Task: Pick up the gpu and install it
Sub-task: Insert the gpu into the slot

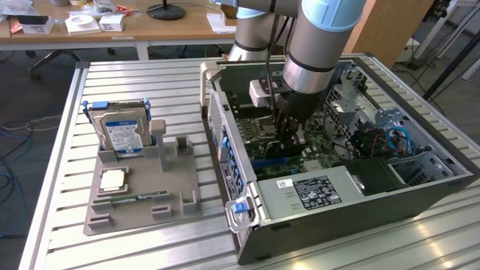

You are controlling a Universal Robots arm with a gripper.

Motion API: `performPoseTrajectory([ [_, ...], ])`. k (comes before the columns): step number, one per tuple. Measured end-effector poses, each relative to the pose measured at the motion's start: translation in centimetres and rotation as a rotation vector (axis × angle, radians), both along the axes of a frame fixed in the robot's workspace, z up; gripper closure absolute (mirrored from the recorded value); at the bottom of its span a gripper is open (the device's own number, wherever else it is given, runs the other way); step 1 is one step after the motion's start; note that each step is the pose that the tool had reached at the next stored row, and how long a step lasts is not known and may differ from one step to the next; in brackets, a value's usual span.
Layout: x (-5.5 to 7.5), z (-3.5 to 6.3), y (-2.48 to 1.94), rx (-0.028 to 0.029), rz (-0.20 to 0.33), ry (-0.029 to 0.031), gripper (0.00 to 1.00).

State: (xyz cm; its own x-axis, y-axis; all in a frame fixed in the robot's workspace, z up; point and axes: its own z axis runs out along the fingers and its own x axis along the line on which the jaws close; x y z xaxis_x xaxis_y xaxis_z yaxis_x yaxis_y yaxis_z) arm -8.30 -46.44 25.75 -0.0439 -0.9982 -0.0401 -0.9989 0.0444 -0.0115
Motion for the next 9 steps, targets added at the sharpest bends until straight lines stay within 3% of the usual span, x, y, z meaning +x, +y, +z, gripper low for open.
performPoseTrajectory([
  [9,-0.06,-0.02,-0.05,-0.0002,-0.002,0.0,0.74],
])
